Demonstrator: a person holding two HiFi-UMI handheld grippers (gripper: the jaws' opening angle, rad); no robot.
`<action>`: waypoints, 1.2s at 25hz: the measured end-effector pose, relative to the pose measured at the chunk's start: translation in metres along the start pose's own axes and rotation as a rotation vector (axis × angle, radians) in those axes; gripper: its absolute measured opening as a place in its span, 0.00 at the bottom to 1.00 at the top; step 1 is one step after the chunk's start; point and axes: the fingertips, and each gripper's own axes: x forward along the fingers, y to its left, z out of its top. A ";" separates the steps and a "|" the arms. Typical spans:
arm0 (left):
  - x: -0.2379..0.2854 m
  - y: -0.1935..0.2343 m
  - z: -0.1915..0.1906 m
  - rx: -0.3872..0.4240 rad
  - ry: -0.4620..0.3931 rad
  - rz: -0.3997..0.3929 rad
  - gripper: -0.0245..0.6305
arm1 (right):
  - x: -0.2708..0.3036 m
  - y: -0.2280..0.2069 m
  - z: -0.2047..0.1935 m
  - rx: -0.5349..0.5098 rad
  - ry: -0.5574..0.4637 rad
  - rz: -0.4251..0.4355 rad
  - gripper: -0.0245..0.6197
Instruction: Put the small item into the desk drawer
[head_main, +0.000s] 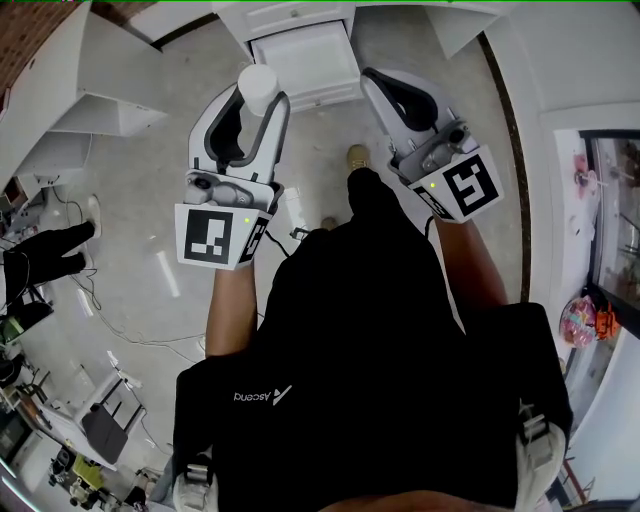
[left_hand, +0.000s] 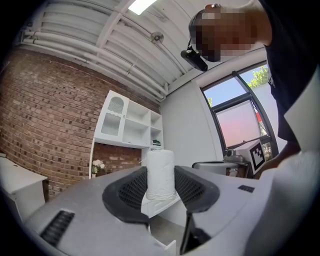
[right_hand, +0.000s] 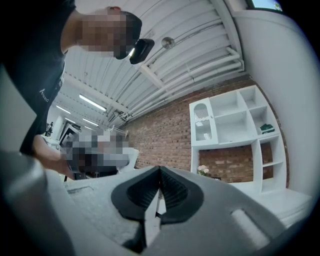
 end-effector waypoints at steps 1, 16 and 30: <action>0.008 0.003 -0.004 0.002 0.006 0.003 0.29 | 0.004 -0.009 -0.004 -0.003 0.001 0.004 0.04; 0.140 0.075 -0.071 0.006 0.126 0.071 0.29 | 0.088 -0.133 -0.062 0.021 0.057 0.088 0.04; 0.252 0.133 -0.168 -0.019 0.303 0.119 0.29 | 0.147 -0.239 -0.160 0.068 0.160 0.154 0.04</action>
